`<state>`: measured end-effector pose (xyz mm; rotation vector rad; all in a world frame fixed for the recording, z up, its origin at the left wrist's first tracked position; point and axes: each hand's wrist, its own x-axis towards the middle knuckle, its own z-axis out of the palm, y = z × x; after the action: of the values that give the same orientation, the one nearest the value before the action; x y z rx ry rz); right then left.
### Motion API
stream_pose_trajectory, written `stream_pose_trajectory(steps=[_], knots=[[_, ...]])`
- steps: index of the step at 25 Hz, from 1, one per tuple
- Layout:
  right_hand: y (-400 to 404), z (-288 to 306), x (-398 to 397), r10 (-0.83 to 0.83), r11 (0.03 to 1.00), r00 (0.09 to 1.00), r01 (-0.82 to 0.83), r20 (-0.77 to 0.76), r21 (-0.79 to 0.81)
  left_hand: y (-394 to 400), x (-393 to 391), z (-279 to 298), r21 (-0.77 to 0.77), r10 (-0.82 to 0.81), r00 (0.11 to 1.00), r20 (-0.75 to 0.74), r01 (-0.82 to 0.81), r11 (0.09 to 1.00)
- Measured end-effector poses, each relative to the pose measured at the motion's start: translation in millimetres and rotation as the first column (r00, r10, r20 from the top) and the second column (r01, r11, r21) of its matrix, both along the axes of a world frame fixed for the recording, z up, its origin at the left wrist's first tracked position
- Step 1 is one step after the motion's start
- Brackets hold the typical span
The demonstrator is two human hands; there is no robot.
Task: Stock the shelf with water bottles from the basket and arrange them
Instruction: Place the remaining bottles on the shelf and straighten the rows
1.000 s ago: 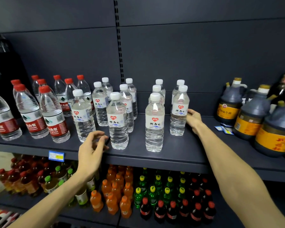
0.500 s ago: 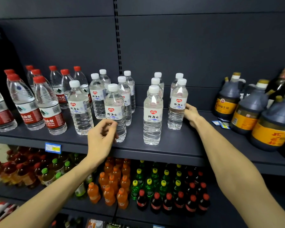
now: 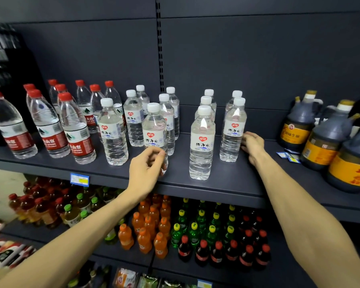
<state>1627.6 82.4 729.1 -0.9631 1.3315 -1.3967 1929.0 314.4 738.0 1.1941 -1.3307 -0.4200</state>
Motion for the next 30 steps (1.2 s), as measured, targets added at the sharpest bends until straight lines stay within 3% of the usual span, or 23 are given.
stream_pose_trajectory(steps=[3,5,7,9,12,15,22,24,30], knots=[[22,7,12,-0.155,0.987,0.988,0.155,-0.003,-0.033,2,-3,3,-0.008,-0.013,1.000,-0.008,0.013,1.000],[47,20,22,-0.306,0.951,0.947,0.298,-0.102,-0.081,4,-1,5,-0.022,-0.021,1.000,-0.014,0.021,1.000],[78,36,37,-0.481,0.867,0.867,0.447,-0.134,-0.221,8,4,10,-0.047,-0.017,1.000,-0.023,0.016,0.999],[113,54,56,-0.571,0.753,0.821,0.521,-0.006,-0.400,11,13,15,-0.075,-0.004,0.999,-0.037,0.001,0.997],[175,67,97,-0.517,0.586,0.853,0.415,0.072,-0.696,16,30,24,-0.099,-0.013,0.998,-0.063,0.007,0.995],[230,66,148,-0.413,0.450,0.906,0.111,-0.096,-0.886,19,54,32,-0.114,-0.008,0.998,-0.065,0.001,0.993],[254,28,247,-0.154,0.596,0.908,-0.228,-0.389,-0.769,23,144,39,-0.122,0.130,0.991,-0.013,-0.131,0.984],[260,28,282,-0.037,0.660,0.880,-0.334,-0.473,-0.673,26,171,38,-0.123,0.159,0.987,0.019,-0.156,0.980],[271,28,374,0.127,0.725,0.795,-0.482,-0.593,-0.492,38,252,30,-0.159,0.315,0.945,0.092,-0.298,0.941]])
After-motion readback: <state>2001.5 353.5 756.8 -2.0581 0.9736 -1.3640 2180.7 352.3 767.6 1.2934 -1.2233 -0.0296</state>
